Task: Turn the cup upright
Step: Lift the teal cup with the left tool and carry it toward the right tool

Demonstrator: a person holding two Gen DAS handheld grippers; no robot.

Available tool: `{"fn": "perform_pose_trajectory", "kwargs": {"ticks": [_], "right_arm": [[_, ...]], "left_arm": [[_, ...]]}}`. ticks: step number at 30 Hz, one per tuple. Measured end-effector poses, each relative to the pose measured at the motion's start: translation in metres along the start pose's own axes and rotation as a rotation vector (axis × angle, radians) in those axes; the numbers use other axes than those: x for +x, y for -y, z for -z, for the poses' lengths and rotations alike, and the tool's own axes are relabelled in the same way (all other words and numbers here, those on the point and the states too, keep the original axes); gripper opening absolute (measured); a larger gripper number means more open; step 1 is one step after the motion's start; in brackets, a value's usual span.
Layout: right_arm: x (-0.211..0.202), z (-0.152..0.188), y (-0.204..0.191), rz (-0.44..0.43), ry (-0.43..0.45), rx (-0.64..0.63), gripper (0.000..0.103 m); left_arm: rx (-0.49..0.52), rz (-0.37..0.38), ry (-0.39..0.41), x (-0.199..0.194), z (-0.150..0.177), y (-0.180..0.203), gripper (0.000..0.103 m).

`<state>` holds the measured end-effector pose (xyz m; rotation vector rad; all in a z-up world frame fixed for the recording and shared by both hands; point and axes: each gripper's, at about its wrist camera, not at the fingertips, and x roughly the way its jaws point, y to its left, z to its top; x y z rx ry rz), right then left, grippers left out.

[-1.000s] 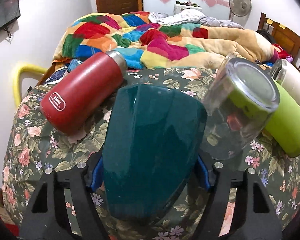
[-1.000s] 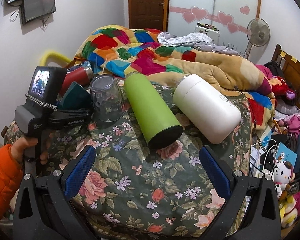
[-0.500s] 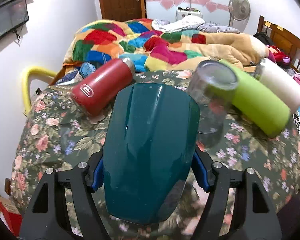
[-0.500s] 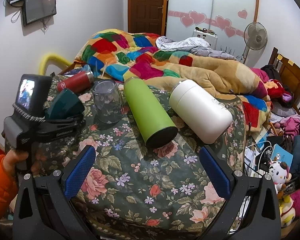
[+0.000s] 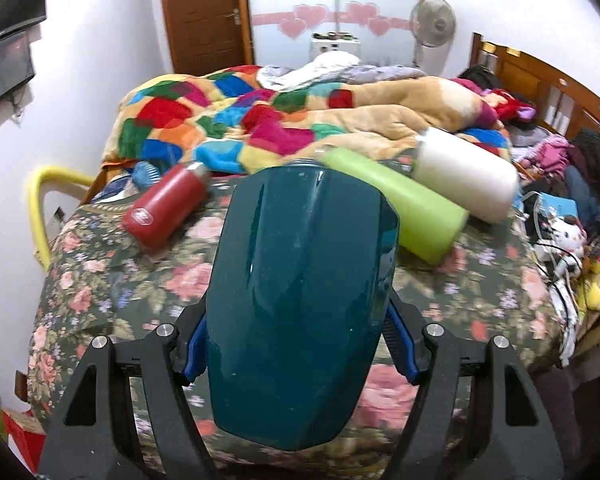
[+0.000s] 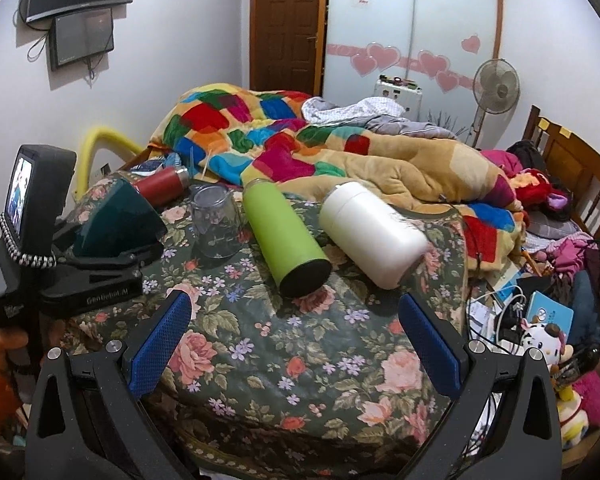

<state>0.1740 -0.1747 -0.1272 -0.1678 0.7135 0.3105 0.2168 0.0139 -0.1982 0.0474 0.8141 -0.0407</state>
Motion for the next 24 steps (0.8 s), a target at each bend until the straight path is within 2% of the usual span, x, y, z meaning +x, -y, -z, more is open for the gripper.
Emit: {"fn": "perform_pose_trajectory", "kwargs": {"ticks": [9,17,24], "right_arm": [[-0.014,0.011,0.029,0.063,0.010,0.047,0.103],[-0.011,0.018,0.048,0.090,-0.014,0.080,0.103],[-0.009,0.021,0.047,0.090,-0.025,0.067,0.103]], "left_arm": [[0.036,0.103,-0.078,0.031,0.011,0.061,0.071],[0.075,0.092,-0.151,0.069,0.026,0.091,0.071],[0.085,0.104,-0.169,0.074,0.035,0.095,0.071]]}}
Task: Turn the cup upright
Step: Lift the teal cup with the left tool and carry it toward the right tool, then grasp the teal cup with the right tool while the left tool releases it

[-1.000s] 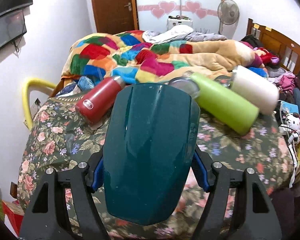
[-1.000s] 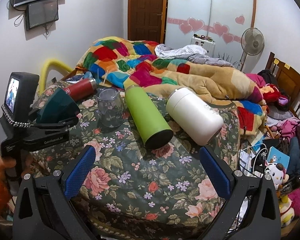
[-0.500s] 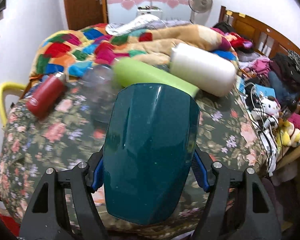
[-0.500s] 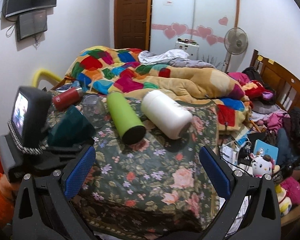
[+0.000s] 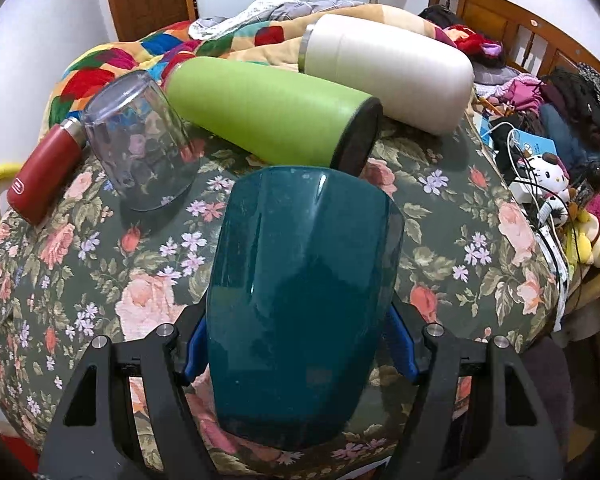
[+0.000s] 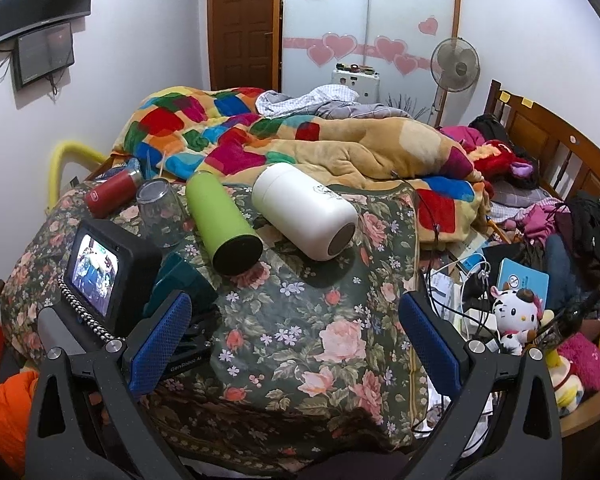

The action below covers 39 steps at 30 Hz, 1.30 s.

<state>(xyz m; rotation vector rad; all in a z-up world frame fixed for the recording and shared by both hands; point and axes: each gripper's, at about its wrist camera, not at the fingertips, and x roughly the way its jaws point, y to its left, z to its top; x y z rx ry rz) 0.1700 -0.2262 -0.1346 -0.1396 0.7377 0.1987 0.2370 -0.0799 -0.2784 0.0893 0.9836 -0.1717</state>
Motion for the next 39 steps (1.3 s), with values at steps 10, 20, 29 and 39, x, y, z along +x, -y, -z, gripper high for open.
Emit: {"fn": "perform_pose_trajectory", "kwargs": {"ticks": [10,20,29,39], "right_arm": [[0.003,0.001,-0.007,-0.004,-0.019,-0.012,0.103],[0.010,-0.004,-0.023,-0.039,-0.036,-0.009,0.103],[0.049,0.000,-0.050,-0.126,-0.142,0.035,0.097],[0.119,0.018,-0.075,-0.313,-0.396,0.199,0.087]], "left_arm": [[0.007,0.025,-0.025,-0.005,0.002,0.001,0.077],[-0.042,0.005,0.063,-0.061,0.016,-0.028,0.090],[-0.152,-0.144,0.173,-0.114,0.037,-0.098,0.090],[-0.246,-0.173,0.172,-0.117,0.057,-0.143,0.090]]}}
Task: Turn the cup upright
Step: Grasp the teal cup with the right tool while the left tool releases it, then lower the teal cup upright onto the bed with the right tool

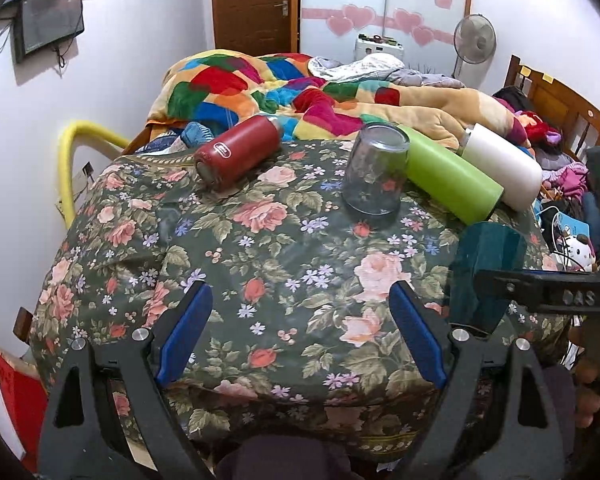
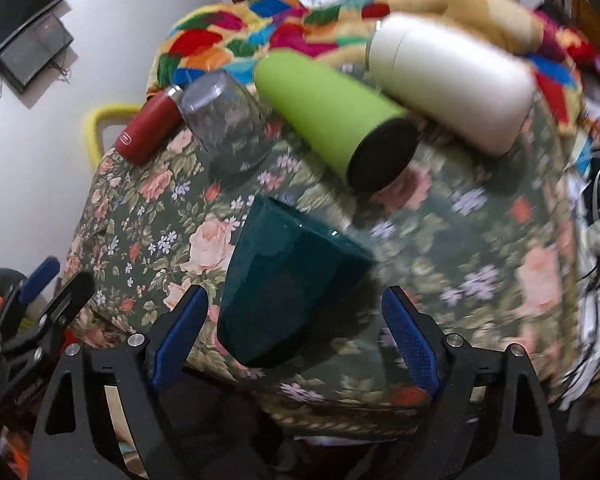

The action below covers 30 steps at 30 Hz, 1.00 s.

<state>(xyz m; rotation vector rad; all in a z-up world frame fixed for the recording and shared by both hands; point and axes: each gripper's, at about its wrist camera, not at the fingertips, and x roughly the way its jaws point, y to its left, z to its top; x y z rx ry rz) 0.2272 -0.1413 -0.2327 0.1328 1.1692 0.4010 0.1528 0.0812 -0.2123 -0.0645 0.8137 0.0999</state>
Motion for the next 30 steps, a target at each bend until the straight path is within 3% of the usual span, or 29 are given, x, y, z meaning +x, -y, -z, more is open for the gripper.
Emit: {"fn": "perform_pose_trajectory", "kwargs": {"ticks": [6,10,14,30], "right_arm": [[0.020,-0.014,-0.004,0.004,-0.042,0.017,0.085],[0.028,-0.024,-0.010,0.029,-0.063,-0.033,0.073],[0.025,-0.024,-0.014,0.037,-0.073,-0.081,0.073],[-0.017,-0.046,-0.030,0.060,0.079,-0.169,0.072]], "left_arm": [[-0.002,0.005,0.012,0.001,0.002,-0.002,0.090],[-0.008,0.018,0.008,0.002,0.000,0.001,0.090],[0.000,0.021,0.019,-0.002,-0.002,0.004,0.090],[0.026,0.022,0.053,-0.015,-0.013,0.018,0.090]]}}
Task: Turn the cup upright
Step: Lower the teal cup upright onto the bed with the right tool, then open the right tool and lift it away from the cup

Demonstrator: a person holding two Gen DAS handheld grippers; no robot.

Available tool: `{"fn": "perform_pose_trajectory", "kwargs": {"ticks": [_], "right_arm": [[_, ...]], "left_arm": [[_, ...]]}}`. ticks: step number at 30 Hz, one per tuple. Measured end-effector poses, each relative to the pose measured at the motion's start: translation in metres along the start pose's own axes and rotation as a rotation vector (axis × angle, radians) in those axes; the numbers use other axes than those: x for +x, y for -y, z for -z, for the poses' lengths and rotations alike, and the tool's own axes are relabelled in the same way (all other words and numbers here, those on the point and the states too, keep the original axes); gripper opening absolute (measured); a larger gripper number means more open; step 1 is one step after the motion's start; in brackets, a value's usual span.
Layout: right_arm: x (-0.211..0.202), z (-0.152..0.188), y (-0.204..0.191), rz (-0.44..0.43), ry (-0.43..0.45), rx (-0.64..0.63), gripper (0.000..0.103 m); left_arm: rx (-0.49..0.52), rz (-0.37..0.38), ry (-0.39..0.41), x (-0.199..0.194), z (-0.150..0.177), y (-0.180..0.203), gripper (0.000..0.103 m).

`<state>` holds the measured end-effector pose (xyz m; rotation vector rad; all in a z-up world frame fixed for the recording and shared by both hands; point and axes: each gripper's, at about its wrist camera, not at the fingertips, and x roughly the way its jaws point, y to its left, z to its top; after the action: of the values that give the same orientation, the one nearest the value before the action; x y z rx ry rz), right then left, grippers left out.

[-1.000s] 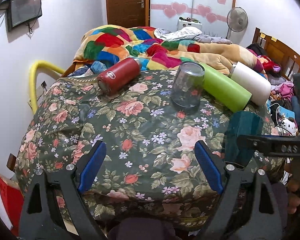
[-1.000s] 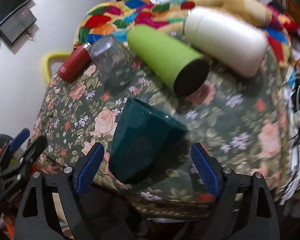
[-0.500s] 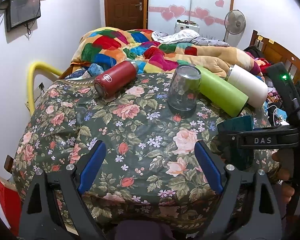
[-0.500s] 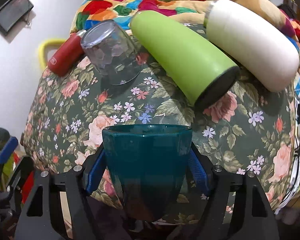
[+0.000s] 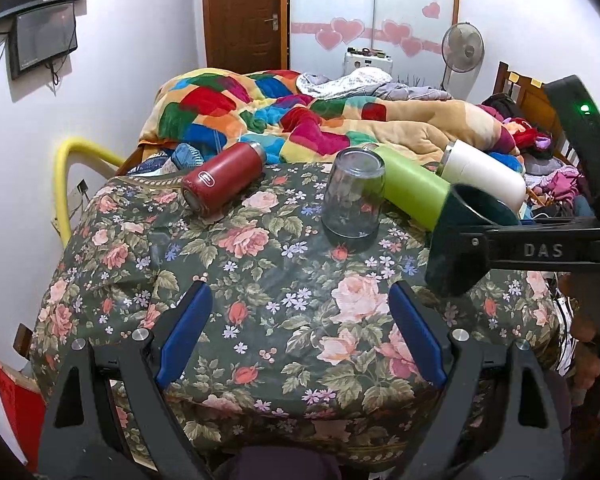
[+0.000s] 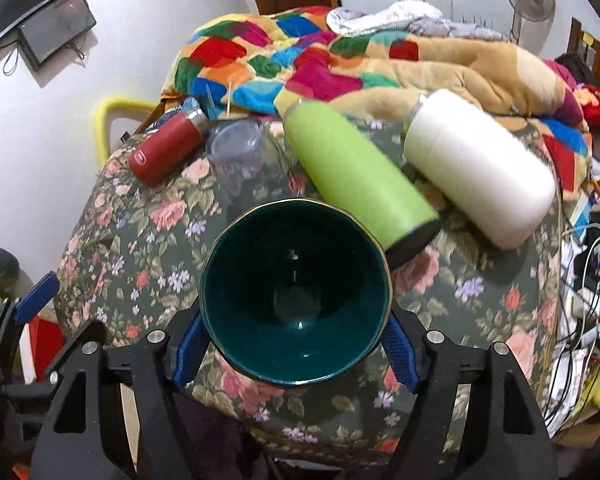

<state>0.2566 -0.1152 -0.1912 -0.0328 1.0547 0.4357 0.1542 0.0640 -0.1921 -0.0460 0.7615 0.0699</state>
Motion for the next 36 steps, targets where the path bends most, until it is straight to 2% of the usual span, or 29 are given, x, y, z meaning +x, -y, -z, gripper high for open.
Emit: {"fn": "perform_pose_trajectory", "kwargs": {"ticks": [16,21,25,32,36], "right_arm": [[0.017,0.012,-0.003,0.033,-0.024,-0.027,0.072],[0.015,0.020,-0.011,0.060,-0.022,-0.081,0.073],[0.011,0.023,-0.015,0.047,-0.023,-0.099,0.074],[-0.014,0.031,-0.015,0.019,-0.009,-0.107,0.075],[-0.054,0.038,-0.014,0.032,0.077,-0.119,0.075]], "left_arm": [[0.009,0.006,-0.014,0.001,-0.001,0.001,0.090],[0.003,0.017,-0.022,0.000,0.000,0.001,0.090],[-0.005,0.021,-0.022,-0.005,0.000,0.002,0.090],[-0.005,0.040,0.015,-0.029,-0.007,0.008,0.090],[-0.004,0.065,0.073,-0.055,-0.016,0.015,0.090]]}}
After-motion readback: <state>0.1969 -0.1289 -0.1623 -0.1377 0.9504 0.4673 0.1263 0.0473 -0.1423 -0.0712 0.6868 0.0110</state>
